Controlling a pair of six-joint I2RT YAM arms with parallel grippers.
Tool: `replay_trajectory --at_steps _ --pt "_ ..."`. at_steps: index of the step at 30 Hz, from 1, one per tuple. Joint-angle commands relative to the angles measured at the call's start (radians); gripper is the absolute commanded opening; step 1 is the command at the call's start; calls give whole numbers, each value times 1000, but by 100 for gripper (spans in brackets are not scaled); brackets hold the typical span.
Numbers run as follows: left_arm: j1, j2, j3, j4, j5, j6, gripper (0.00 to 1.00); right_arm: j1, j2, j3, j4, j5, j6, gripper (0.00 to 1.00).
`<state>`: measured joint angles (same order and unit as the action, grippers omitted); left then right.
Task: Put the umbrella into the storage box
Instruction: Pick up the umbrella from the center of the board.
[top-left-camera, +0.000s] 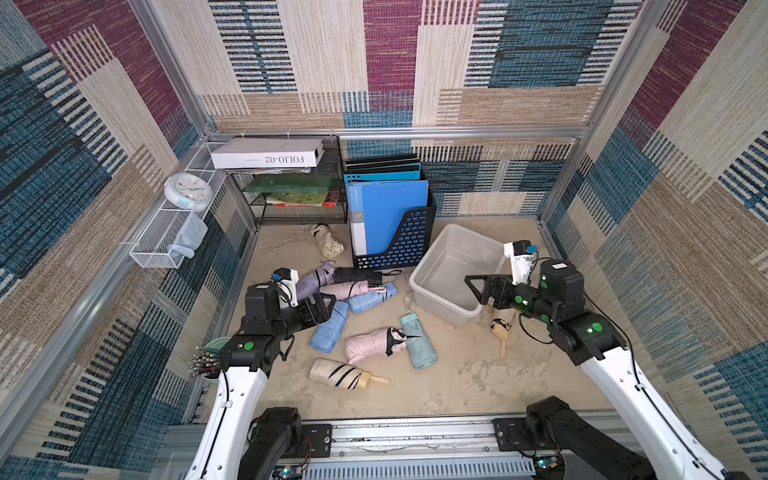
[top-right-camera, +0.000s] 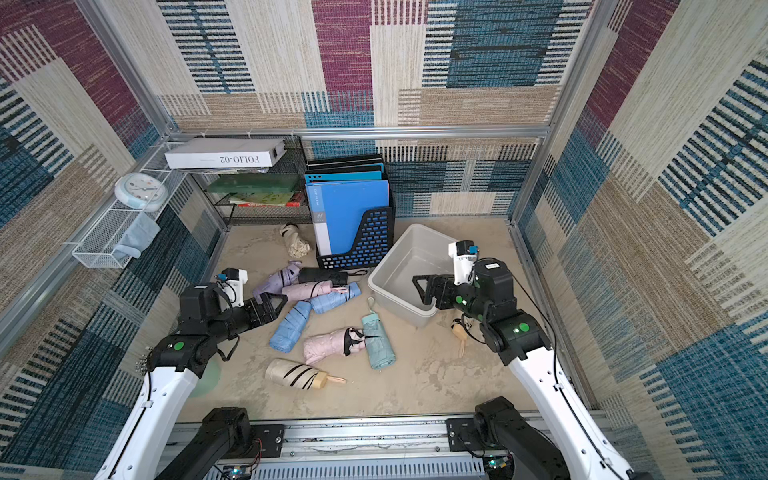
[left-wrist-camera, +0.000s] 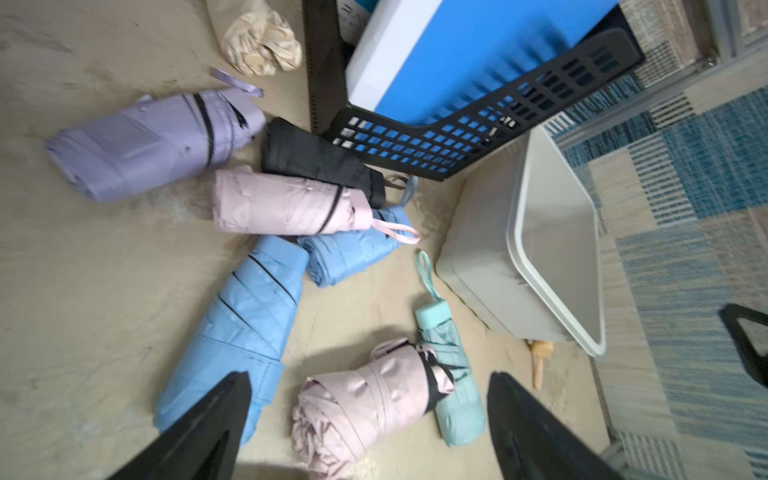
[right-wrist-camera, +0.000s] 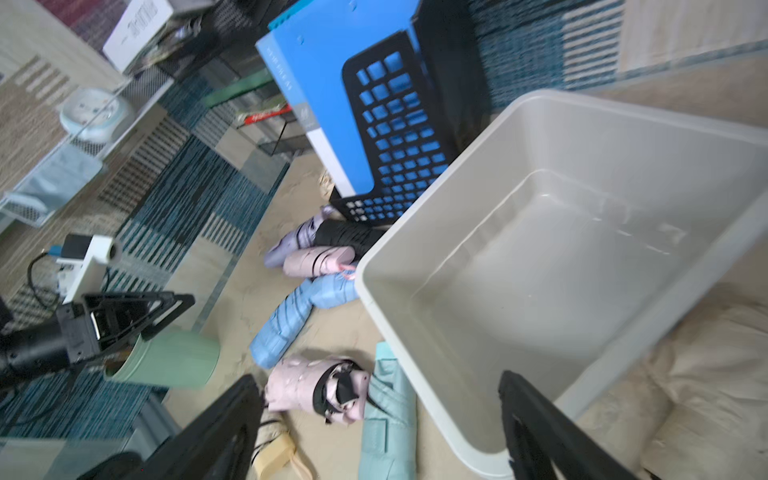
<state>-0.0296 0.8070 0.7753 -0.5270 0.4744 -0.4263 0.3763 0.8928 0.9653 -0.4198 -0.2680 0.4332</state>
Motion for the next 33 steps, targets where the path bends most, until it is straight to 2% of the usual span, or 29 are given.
replay_trajectory --at_steps 1,4,6,12,14,20,26,33 --pt "-104 -11 31 -19 67 79 93 30 28 37 -51 51 -25 94" --pt "-285 5 65 -22 -38 192 94 32 32 51 -80 74 -23 95" --pt "-366 34 88 -39 -83 262 94 32 30 56 -105 95 -25 96" --pt "-534 181 172 -118 -146 511 93 31 32 66 -131 150 -31 98" --pt "-574 228 182 -121 -189 554 93 31 41 74 -113 153 -39 99" --pt "-662 382 214 -199 -279 686 93 31 88 116 -87 224 -55 99" --pt "-678 538 313 -351 -407 868 93 32 97 153 -91 320 -56 99" --pt "-688 665 344 -378 -402 890 91 30 133 238 -74 426 -72 99"
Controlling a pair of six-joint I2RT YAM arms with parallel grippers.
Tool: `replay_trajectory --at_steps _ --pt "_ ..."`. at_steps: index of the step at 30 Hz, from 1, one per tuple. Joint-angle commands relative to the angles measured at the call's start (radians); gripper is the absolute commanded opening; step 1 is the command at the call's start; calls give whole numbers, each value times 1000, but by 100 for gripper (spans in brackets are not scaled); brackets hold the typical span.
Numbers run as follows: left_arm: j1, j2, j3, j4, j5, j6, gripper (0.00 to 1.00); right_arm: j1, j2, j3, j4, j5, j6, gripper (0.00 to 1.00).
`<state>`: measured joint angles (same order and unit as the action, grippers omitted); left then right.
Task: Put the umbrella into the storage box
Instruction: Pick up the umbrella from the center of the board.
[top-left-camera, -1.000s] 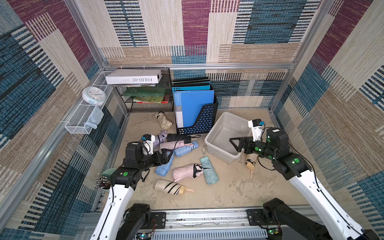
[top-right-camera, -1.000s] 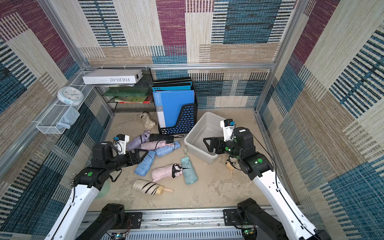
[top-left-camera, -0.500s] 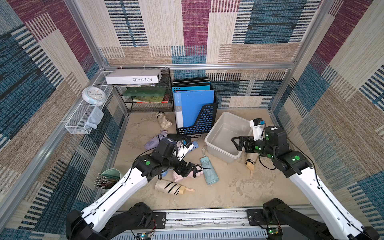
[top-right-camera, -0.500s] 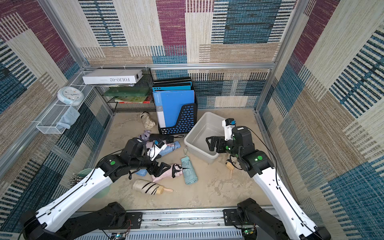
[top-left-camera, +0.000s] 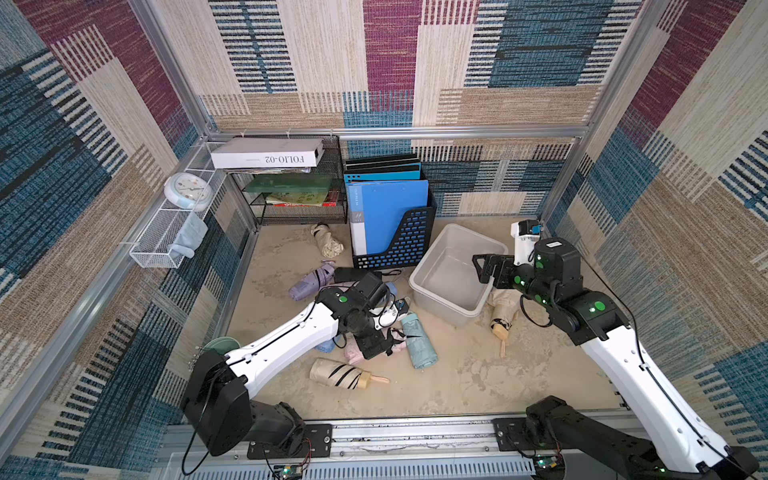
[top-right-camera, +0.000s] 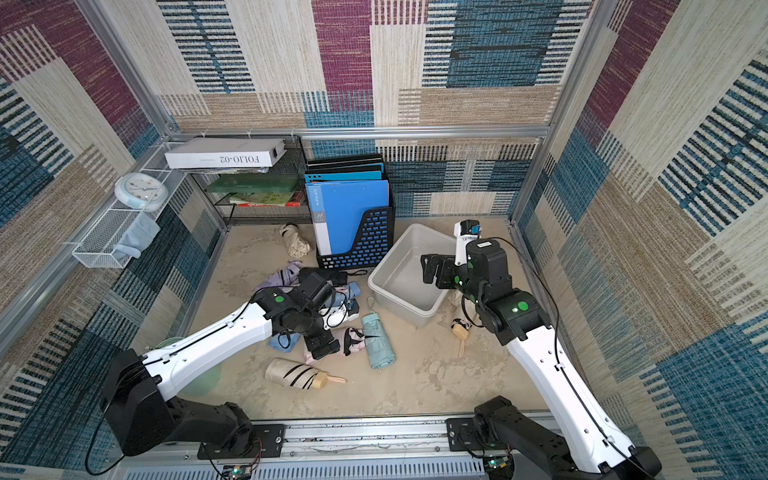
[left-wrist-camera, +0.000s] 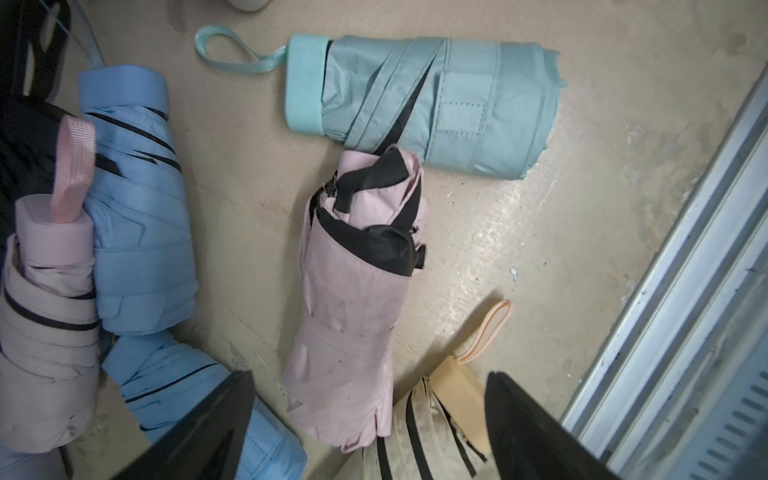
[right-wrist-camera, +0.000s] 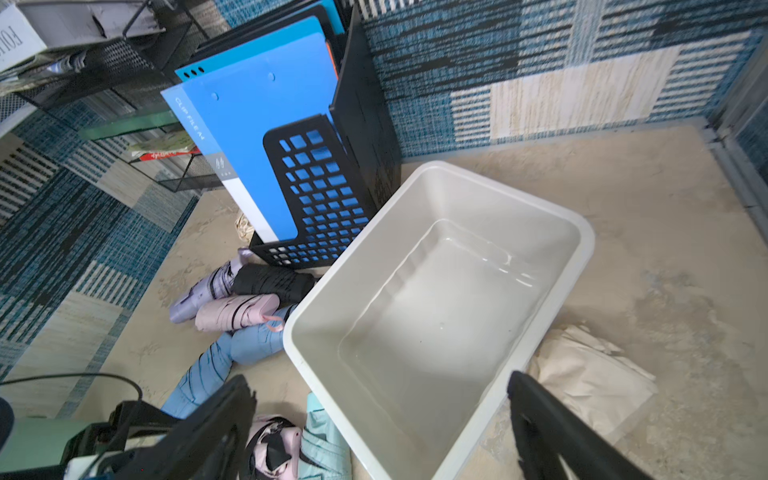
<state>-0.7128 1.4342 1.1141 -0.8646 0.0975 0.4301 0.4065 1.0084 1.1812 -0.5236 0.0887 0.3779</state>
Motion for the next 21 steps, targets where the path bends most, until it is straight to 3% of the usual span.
replay_trajectory --at_steps 1,12,21 --pt "-6 59 7 -40 -38 38 91 -1 28 31 30 70 -22 99" --pt "-4 187 18 12 -110 83 96 -35 133 58 104 40 -48 99" --pt "-3 266 -27 89 -144 104 91 -113 192 78 131 -62 -59 99"
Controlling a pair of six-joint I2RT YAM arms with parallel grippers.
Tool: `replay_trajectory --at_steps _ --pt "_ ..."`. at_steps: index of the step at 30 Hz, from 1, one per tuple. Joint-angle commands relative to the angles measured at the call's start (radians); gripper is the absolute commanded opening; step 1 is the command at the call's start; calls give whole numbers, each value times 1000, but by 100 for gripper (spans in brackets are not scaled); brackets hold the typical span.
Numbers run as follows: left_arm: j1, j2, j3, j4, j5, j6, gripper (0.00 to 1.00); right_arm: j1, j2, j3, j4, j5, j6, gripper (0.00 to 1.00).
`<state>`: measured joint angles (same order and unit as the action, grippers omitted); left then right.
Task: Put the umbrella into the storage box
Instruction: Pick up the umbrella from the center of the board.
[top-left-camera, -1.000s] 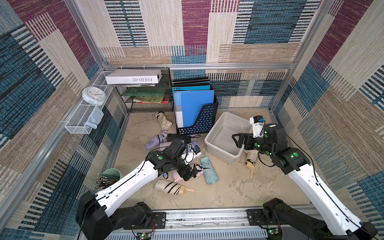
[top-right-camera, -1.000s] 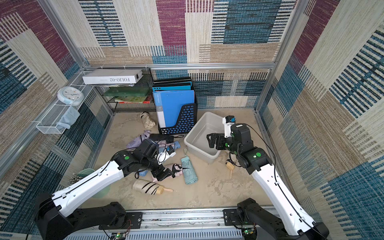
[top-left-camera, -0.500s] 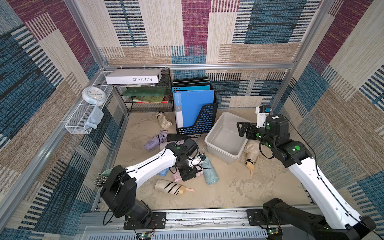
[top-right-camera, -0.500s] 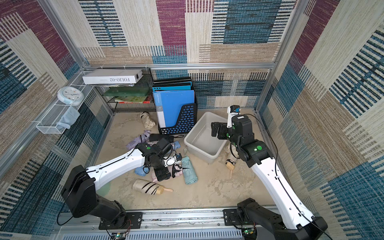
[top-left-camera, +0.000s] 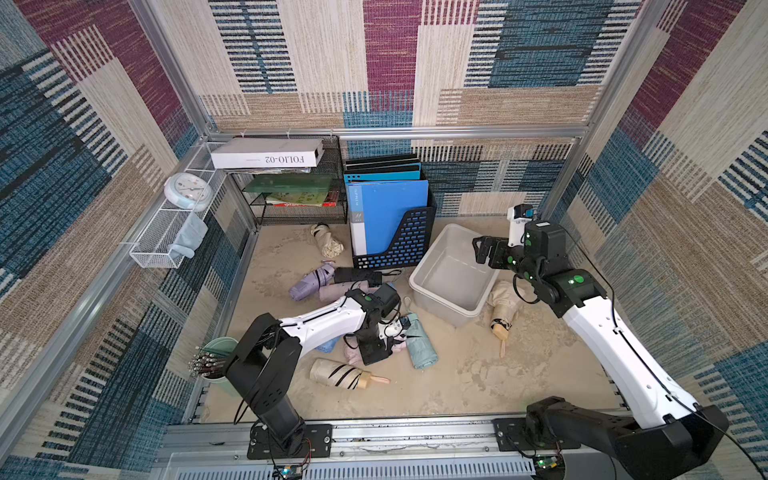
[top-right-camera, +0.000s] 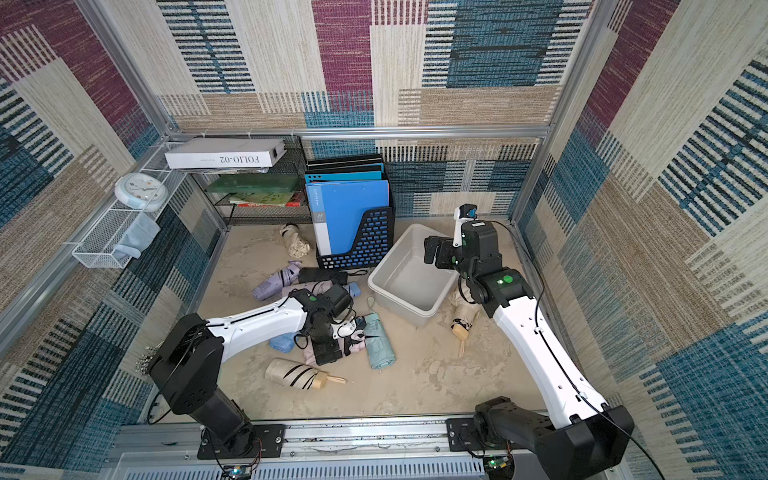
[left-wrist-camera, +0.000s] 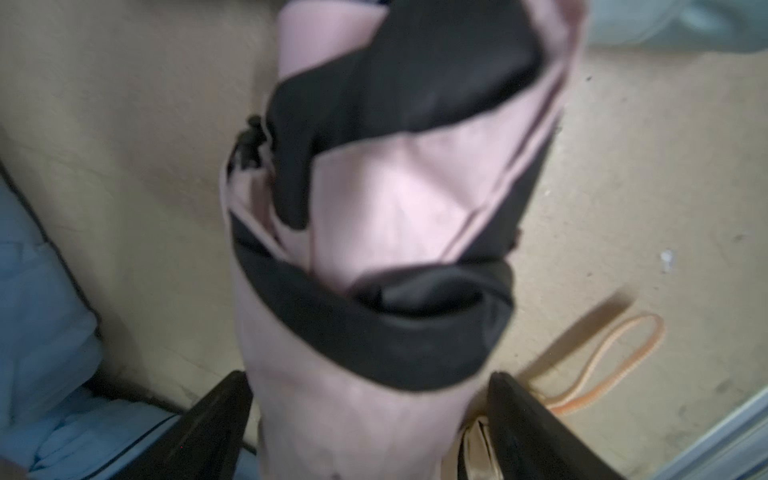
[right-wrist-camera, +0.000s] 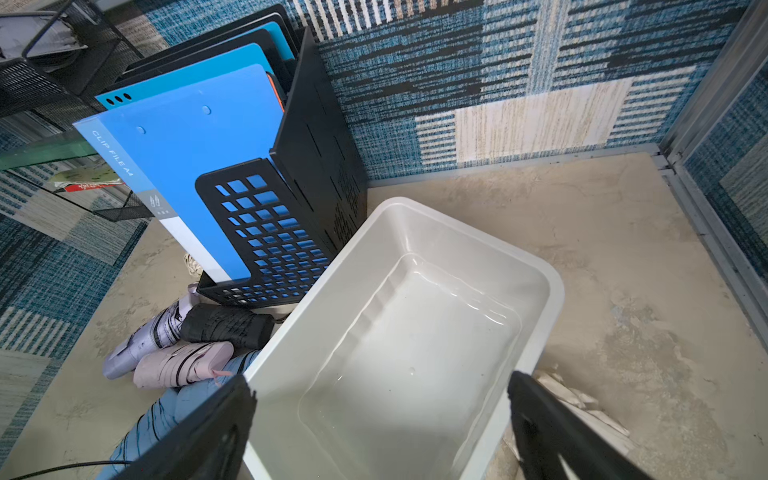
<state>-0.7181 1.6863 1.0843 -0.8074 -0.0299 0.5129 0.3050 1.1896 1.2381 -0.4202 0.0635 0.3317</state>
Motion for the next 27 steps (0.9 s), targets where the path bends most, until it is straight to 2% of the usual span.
replay_trajectory --at_steps 1,5,12,18,21,27 --pt "3 20 6 38 -23 25 90 -18 18 29 22 -42 -20 99" --pt "9 28 -4 69 -33 44 86 -30 37 40 11 -58 -28 99" --pt "14 57 -15 92 -30 61 72 -33 49 38 12 -63 -15 99" --pt "16 44 -24 86 -26 57 54 -35 66 64 -12 -75 -30 99" --pt "16 16 -37 82 -15 47 47 -35 77 83 -51 -99 -71 99" --pt "15 -60 -59 79 8 22 29 -33 100 152 -167 -154 -242 99"
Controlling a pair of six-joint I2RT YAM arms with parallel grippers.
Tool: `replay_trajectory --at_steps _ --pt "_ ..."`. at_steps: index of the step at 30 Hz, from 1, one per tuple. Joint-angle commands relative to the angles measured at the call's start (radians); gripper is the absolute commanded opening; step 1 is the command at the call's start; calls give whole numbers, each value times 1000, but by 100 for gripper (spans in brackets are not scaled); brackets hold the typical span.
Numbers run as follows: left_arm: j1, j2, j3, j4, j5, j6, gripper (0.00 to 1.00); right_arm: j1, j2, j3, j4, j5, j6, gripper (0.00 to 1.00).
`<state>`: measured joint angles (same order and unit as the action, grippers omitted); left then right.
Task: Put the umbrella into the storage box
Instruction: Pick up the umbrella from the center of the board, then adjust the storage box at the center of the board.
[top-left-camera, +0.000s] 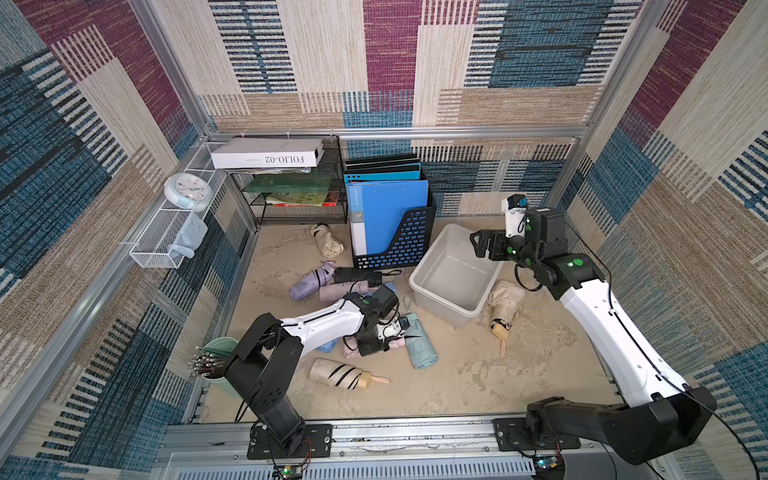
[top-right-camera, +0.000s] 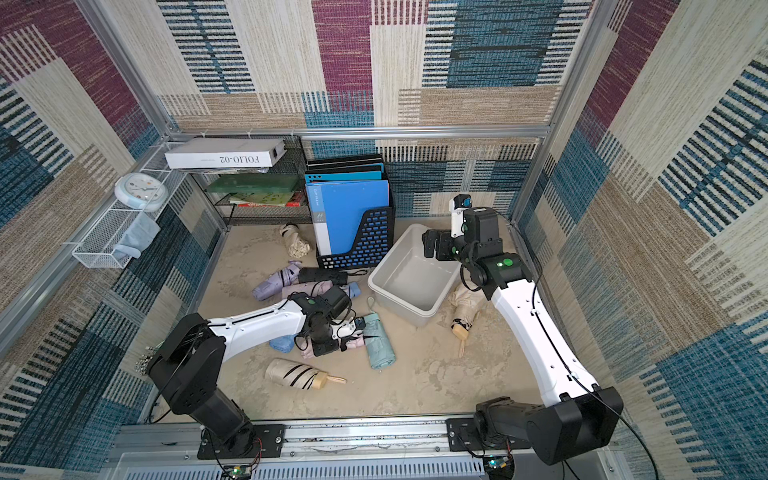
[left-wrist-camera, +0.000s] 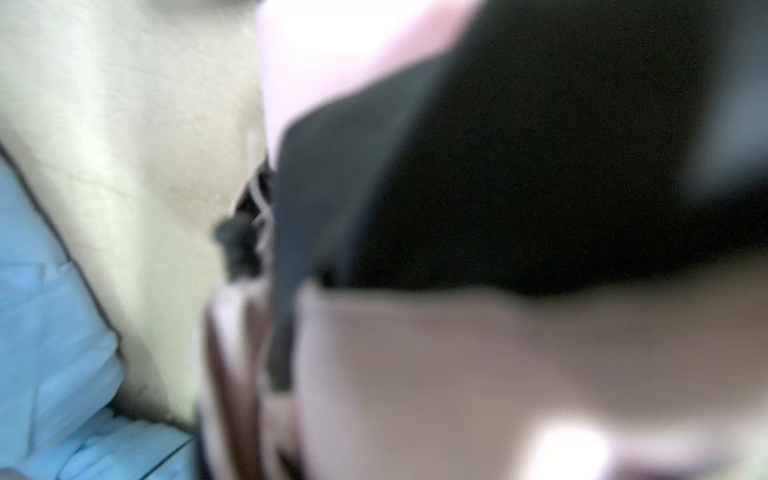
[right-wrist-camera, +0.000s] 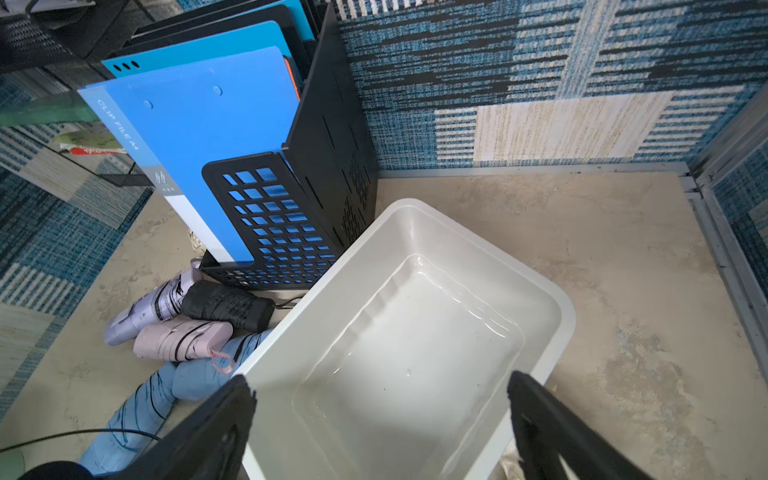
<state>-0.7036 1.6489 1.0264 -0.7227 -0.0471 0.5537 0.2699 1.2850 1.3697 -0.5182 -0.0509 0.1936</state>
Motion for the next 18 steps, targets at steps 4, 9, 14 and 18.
replay_trajectory --at_steps 4,9,14,18 --pt "1 -70 4 -27 41 -59 22 4 7 44 -144 -115 -218 99" --pt "0 -153 30 -35 44 -165 18 69 -6 17 -183 -130 -338 98" --pt "0 -265 40 -15 76 -291 18 128 -17 -35 -245 -222 -411 93" --pt "0 -351 36 17 118 -447 18 163 -2 -59 -267 -228 -419 89"
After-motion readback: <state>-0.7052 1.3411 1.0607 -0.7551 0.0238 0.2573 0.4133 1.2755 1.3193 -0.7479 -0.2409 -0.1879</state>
